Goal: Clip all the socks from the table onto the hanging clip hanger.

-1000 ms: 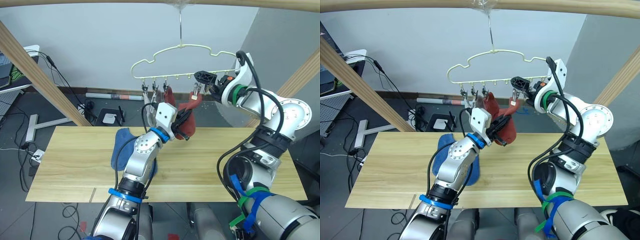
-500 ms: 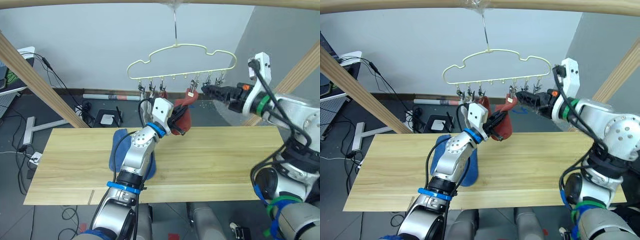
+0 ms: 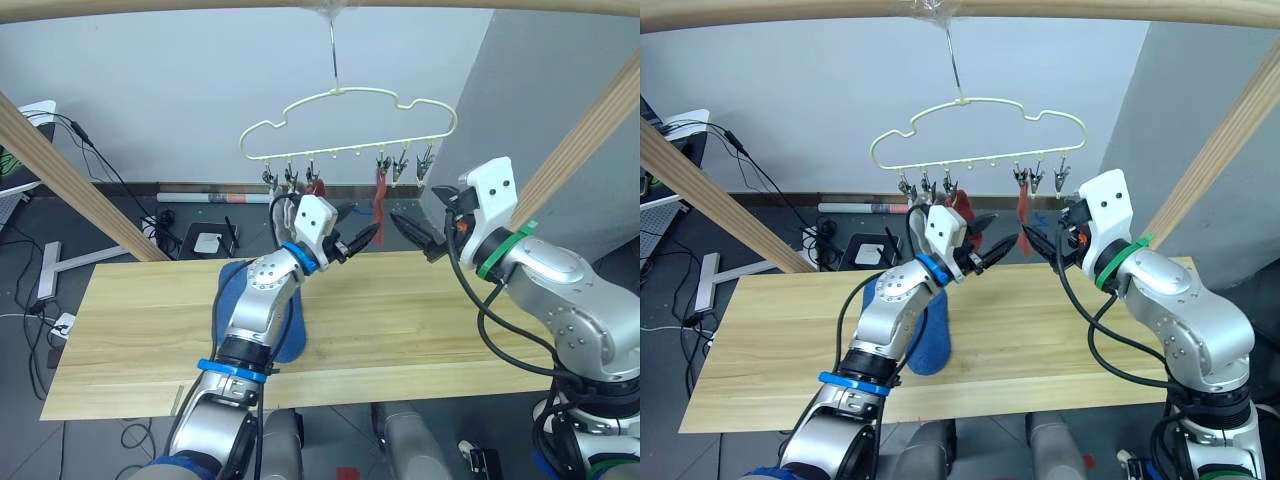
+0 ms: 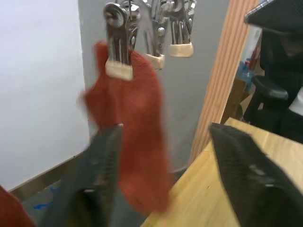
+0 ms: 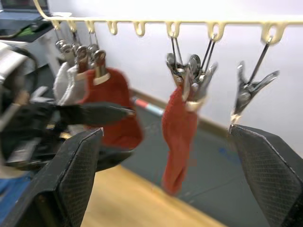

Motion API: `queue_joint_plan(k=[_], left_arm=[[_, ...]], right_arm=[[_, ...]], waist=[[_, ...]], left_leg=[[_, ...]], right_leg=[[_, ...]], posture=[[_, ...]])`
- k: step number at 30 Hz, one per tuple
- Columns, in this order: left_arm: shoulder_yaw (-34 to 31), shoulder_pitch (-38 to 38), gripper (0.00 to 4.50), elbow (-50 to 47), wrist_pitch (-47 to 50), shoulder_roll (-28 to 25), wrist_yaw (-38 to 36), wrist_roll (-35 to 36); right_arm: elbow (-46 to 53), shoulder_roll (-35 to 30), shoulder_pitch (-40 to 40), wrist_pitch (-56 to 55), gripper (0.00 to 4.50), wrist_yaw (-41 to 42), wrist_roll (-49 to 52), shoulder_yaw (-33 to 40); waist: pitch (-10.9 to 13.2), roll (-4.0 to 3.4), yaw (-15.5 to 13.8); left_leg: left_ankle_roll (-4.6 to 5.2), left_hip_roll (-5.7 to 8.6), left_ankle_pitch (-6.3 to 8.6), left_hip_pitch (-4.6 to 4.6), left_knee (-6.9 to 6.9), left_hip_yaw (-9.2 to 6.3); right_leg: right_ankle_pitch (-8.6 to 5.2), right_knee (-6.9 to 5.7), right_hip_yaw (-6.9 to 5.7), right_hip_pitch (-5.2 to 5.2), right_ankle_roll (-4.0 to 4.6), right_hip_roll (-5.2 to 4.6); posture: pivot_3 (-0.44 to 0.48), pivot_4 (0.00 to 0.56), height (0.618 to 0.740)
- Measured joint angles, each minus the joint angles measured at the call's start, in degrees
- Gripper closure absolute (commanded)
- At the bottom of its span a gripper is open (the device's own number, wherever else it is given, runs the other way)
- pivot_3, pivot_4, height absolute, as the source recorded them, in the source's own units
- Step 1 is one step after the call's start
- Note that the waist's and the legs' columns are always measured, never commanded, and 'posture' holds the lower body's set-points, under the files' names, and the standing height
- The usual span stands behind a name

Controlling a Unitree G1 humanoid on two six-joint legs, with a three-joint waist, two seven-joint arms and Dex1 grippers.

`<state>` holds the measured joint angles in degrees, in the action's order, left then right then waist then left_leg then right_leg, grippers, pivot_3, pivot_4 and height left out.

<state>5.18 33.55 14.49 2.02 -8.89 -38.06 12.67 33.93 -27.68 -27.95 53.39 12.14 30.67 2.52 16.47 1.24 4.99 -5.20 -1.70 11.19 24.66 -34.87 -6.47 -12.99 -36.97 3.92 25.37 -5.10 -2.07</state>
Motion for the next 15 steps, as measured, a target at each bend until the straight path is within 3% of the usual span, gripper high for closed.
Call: queue_joint_plan(k=[1,3,7,12,15], left_arm=[[-0.17,-0.47,0.37,-1.51,0.83,-0.89,-0.37,0.4],[-0.45,-1.91,0.34,-6.06,3.65,-3.32,-2.02,1.94],[-2.05,-3.4,0.33,-14.21,9.23,-8.76,-4.23,5.15],[-3.85,-3.62,0.33,-20.95,15.09,-11.94,-4.3,8.01],[-4.24,-3.95,0.33,-24.54,18.6,-13.41,-4.26,10.28]], right_arm=[[-0.28,1.0,0.29,-1.03,0.0,-0.6,-0.94,-0.34],[-0.88,3.25,0.35,-3.61,0.18,-2.23,-3.58,-1.51],[-2.86,6.21,0.17,-7.67,1.3,-4.11,-7.99,-3.5],[-4.03,8.68,0.19,-9.77,1.3,-4.97,-11.64,-5.06],[-4.49,9.69,0.28,-10.62,1.96,-5.07,-13.03,-5.13]], waist=[[0.0,0.0,0.0],[0.07,-0.02,0.02],[0.11,-0.05,-0.24],[0.13,-0.04,-0.63],[0.15,-0.02,-0.85]], left_leg=[[0.0,0.0,0.0,0.0,0.0,0.0],[0.0,-0.01,0.0,0.0,0.01,0.0],[0.0,-0.02,0.0,0.0,0.0,-0.02],[0.0,-0.02,0.0,0.0,0.0,-0.03],[0.0,-0.02,0.0,0.0,0.01,-0.03]], right_leg=[[0.0,0.0,0.01,0.0,0.0,0.0],[0.0,-0.01,0.01,0.01,0.0,0.0],[0.0,-0.03,0.01,0.0,0.01,0.01],[0.0,-0.02,-0.01,-0.01,0.02,0.0],[0.0,-0.02,-0.01,0.0,0.02,0.0]], posture=[[-0.037,0.295,0.74],[-0.037,0.295,0.74],[-0.01,0.295,0.74],[0.011,0.293,0.74],[0.02,0.291,0.74]])
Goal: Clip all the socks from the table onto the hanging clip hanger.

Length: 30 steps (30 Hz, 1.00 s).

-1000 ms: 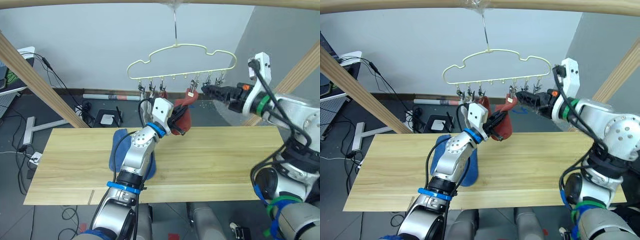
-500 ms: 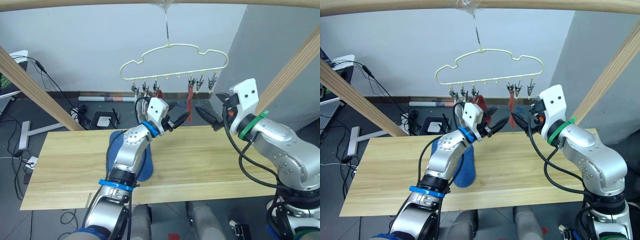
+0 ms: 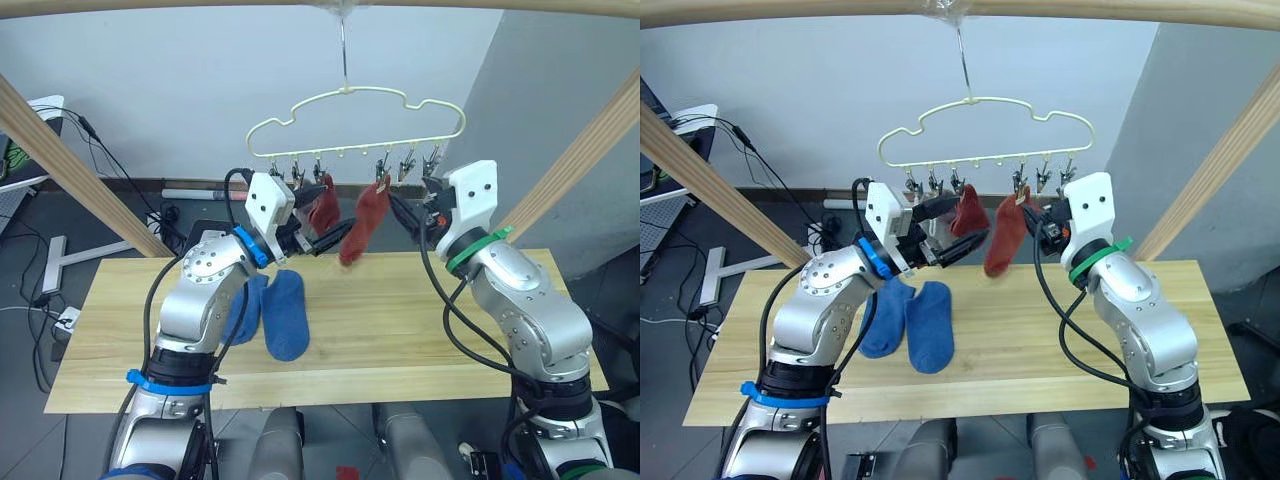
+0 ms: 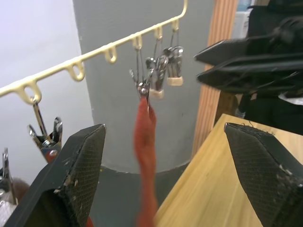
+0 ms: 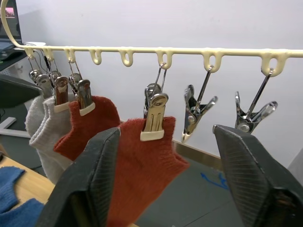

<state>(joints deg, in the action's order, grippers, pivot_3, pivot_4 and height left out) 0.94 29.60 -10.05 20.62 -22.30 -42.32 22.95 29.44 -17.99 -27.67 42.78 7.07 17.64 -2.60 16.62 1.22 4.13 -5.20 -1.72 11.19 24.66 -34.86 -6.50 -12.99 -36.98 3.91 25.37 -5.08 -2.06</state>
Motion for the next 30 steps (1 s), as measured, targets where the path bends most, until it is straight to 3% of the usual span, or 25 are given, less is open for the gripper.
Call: queue_joint_plan(k=[2,10,30], left_arm=[[-0.93,-0.08,0.33,-2.53,2.21,-1.51,-0.27,1.8],[-3.12,-0.08,0.33,-7.46,8.02,-5.58,-0.68,6.3],[-3.53,0.25,0.33,-8.04,8.97,-5.55,0.94,6.33]], right_arm=[[-0.2,0.63,0.08,-0.48,2.62,-0.18,-0.75,0.01],[-2.48,2.33,0.07,-2.06,2.62,-0.29,-3.34,0.01],[-16.32,6.25,-6.44,-7.87,2.62,-2.18,-10.84,0.38]], waist=[[0.01,-0.02,-0.15],[0.02,-0.03,-0.85],[0.02,-0.03,-1.16]], left_leg=[[0.0,0.0,0.0,-0.01,0.01,0.0],[0.0,0.0,0.0,-0.01,0.0,0.0],[0.0,0.0,0.0,-0.02,-0.01,0.01]], right_leg=[[0.0,-0.01,0.0,0.01,0.0,0.0],[0.0,-0.01,0.0,0.0,0.01,0.0],[0.13,-0.04,0.0,0.0,0.21,0.0]], posture=[[0.02,0.291,0.74],[0.04,0.284,0.74],[0.059,0.284,0.74]])
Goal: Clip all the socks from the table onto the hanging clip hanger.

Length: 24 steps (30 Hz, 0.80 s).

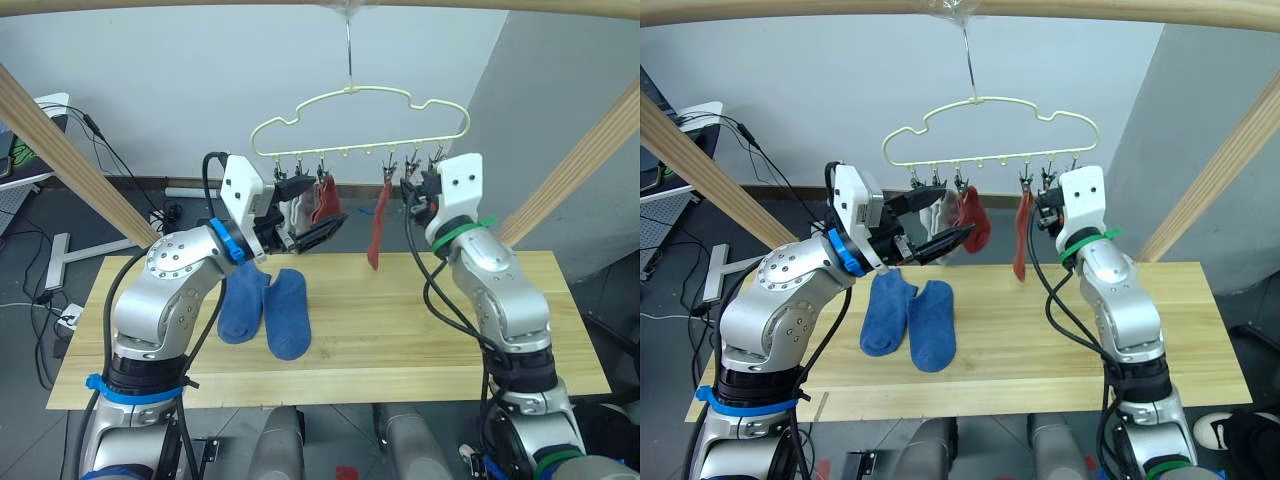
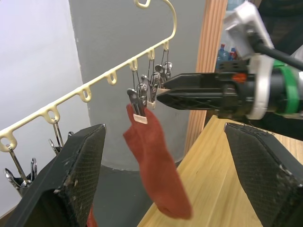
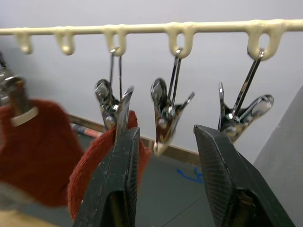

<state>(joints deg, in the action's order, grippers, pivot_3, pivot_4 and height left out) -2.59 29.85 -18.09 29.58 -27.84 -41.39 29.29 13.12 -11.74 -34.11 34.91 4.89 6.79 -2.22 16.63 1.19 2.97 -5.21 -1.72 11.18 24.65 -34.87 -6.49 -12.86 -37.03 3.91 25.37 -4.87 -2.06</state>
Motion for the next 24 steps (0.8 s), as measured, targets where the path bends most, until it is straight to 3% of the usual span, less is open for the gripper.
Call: queue_joint_plan(k=[9,24], left_arm=[[0.01,0.88,0.33,0.0,0.17,0.08,0.82,0.01],[0.01,2.29,0.33,0.03,0.05,0.59,1.73,0.0]], right_arm=[[-6.59,1.97,-3.39,-3.71,2.62,-0.46,-1.58,0.89],[-8.7,5.21,-5.89,-5.8,2.62,0.06,-1.59,0.85]], waist=[[0.0,-0.01,-0.09],[0.01,-0.01,-0.13]], left_leg=[[0.0,0.0,0.0,0.0,0.0,0.0],[0.0,0.0,0.0,-0.01,-0.01,0.0]], right_leg=[[0.03,-0.01,0.0,0.0,0.05,0.0],[0.05,-0.05,0.0,0.0,0.08,0.0]], posture=[[0.07,0.29,0.74],[0.077,0.294,0.74]])
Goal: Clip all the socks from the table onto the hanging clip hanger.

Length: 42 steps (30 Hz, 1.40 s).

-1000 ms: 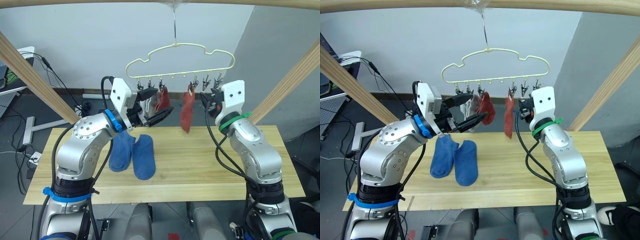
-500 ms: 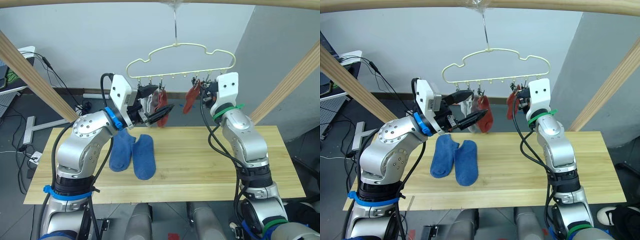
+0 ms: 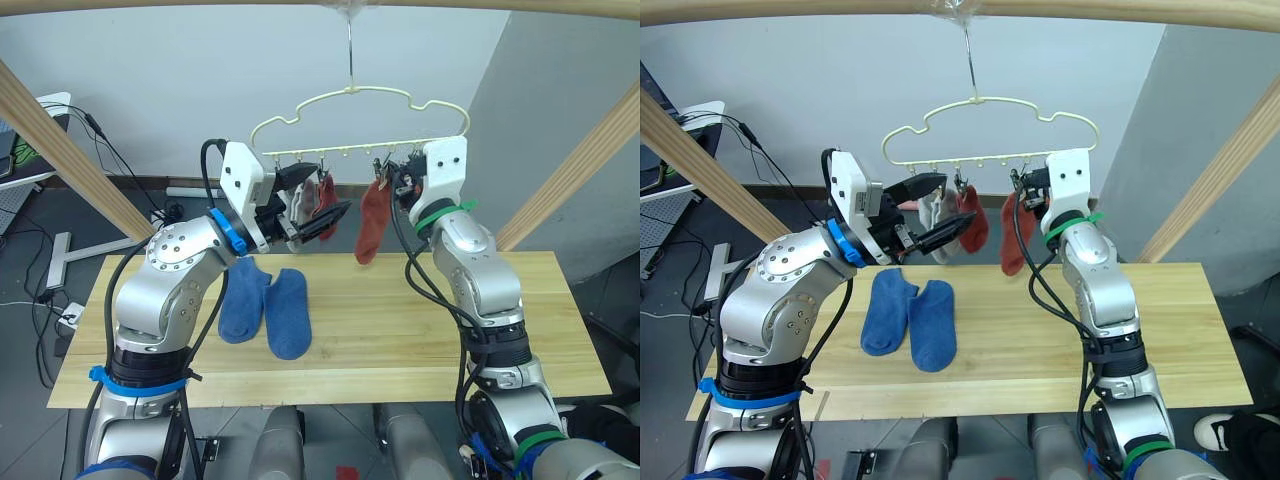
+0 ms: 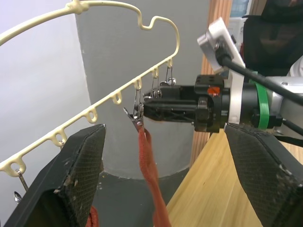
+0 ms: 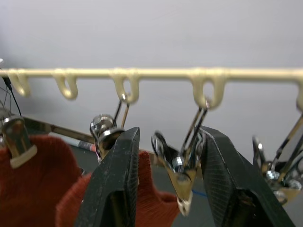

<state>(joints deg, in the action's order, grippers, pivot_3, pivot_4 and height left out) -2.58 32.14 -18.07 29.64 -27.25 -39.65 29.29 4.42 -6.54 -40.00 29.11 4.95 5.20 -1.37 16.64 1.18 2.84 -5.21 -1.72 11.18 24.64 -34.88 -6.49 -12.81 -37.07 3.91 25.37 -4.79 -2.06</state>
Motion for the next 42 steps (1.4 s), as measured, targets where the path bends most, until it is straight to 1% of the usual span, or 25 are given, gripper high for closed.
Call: queue_joint_plan(k=[12,25,27,30,33,34,38,42], left_arm=[[0.0,1.02,0.33,0.01,0.1,0.59,0.22,0.06],[0.0,1.03,0.33,-0.05,1.18,1.01,0.31,2.19],[0.0,1.03,0.33,-0.05,1.19,1.01,0.33,2.2],[0.0,1.03,0.33,-0.06,1.23,1.01,0.36,2.23],[0.0,1.03,0.33,-0.06,1.25,1.01,0.36,2.24],[0.0,1.03,0.33,-0.06,1.25,1.01,0.36,2.24],[0.0,1.02,0.33,-0.7,1.5,1.26,0.67,2.34],[0.28,0.49,0.33,-2.22,1.92,1.08,0.25,2.49]], right_arm=[[-2.66,0.24,-1.35,-1.2,2.62,0.1,0.0,0.06],[-3.1,0.24,-1.57,-1.27,2.62,0.12,0.14,0.18],[-3.1,0.24,-1.57,-1.27,3.01,0.14,0.18,0.23],[-3.11,0.24,-1.57,-1.27,3.83,0.19,0.18,0.26],[-3.11,0.22,-1.57,-1.27,4.39,0.29,0.23,0.31],[-3.11,0.18,-1.57,-1.27,4.47,0.35,0.27,0.34],[-3.11,-0.97,-1.56,-1.19,4.47,1.42,0.72,0.95],[-3.09,-2.31,-2.35,0.86,4.47,2.66,3.49,4.59]], waist=[[0.01,-0.02,-0.08],[0.01,-0.02,-0.15],[0.01,-0.02,-0.15],[0.02,-0.02,-0.15],[0.02,-0.02,-0.15],[0.02,-0.02,-0.15],[0.03,-0.02,-0.24],[0.03,-0.02,-0.59]], left_leg=[[0.0,0.0,0.0,-0.01,0.0,0.0],[0.0,0.0,0.0,-0.01,0.0,0.0],[0.0,0.0,0.0,-0.01,0.0,0.0],[0.0,0.0,0.0,-0.01,0.0,0.0],[0.0,0.0,0.0,-0.01,0.0,0.0],[0.0,0.0,0.0,-0.01,0.0,0.0],[0.0,0.0,0.0,-0.01,0.0,0.0],[0.0,0.0,0.0,-0.02,0.0,0.0]], right_leg=[[0.01,-0.02,0.0,0.0,0.01,0.0],[0.01,-0.03,0.0,0.0,0.01,0.0],[0.01,-0.03,0.0,0.0,0.01,0.0],[0.01,-0.03,0.0,0.0,0.01,0.0],[0.01,-0.03,0.0,0.0,0.01,0.0],[0.01,-0.03,0.0,0.0,0.01,0.0],[0.01,-0.02,0.0,0.0,0.01,0.0],[0.01,-0.03,0.0,-0.01,0.01,0.0]], posture=[[0.083,0.297,0.74],[0.083,0.3,0.74],[0.082,0.303,0.74],[0.082,0.303,0.74],[0.082,0.306,0.74],[0.082,0.306,0.74],[0.084,0.308,0.74],[0.084,0.308,0.74]])
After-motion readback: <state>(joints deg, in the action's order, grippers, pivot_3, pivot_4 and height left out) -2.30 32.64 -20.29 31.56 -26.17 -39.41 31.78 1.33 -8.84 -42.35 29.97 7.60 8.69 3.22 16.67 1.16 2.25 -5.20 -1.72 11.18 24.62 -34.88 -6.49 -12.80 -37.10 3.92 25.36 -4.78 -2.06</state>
